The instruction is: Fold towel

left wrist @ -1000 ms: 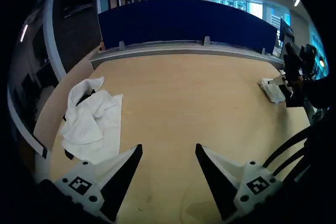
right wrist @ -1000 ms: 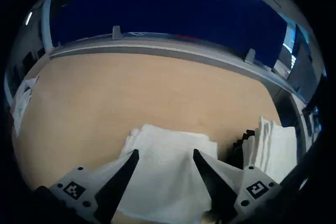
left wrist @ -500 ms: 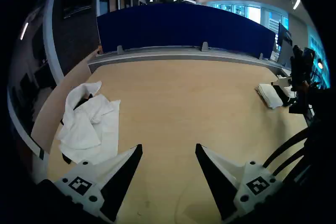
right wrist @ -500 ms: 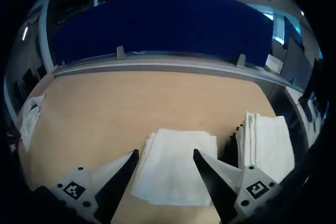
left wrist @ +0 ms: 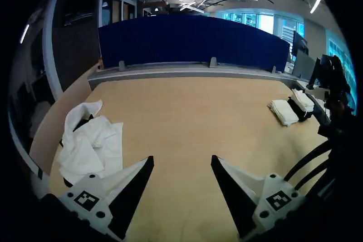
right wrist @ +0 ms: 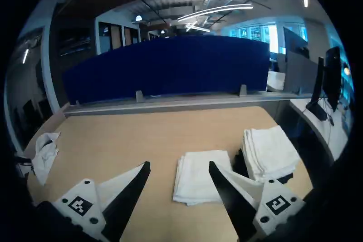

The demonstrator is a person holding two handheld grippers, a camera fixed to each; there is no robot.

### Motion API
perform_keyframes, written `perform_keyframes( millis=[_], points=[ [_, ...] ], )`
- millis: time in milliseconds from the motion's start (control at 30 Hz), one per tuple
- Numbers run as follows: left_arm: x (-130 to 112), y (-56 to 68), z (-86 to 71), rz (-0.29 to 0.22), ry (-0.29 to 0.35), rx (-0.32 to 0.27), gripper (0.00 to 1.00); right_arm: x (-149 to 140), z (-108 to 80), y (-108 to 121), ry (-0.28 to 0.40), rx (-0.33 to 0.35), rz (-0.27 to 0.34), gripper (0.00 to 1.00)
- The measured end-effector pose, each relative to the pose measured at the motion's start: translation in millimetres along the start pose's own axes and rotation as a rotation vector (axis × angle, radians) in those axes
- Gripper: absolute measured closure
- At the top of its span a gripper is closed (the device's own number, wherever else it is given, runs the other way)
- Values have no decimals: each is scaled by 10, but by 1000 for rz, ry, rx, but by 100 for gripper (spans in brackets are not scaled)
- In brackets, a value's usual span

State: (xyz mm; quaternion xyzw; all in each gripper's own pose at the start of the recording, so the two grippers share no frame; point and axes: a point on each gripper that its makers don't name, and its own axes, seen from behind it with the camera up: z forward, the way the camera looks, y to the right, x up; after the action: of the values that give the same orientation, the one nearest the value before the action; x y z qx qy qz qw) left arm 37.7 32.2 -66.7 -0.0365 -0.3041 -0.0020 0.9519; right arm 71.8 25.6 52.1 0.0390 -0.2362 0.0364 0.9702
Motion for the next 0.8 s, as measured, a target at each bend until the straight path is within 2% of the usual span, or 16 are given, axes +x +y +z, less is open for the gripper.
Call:
perform_keyframes(
  millis=[267, 400, 500, 600, 800],
  points=[
    [261, 9, -36, 5, 70, -24, 6, 271, -534, -213, 132, -35, -19, 0],
    [380, -39, -51, -1, 110, -18, 6, 454, -752, -333, 239, -34, -21, 0],
    [449, -76, -70, -6, 139, -9, 6, 546, -862, -381, 311, -38, 8, 0],
    [519, -85, -91, -10, 168, -10, 6, 572, -929, -460, 345, -29, 41, 0],
    [676, -102, -140, -21, 253, -10, 6, 516, -934, -488, 341, -33, 40, 0]
  ],
)
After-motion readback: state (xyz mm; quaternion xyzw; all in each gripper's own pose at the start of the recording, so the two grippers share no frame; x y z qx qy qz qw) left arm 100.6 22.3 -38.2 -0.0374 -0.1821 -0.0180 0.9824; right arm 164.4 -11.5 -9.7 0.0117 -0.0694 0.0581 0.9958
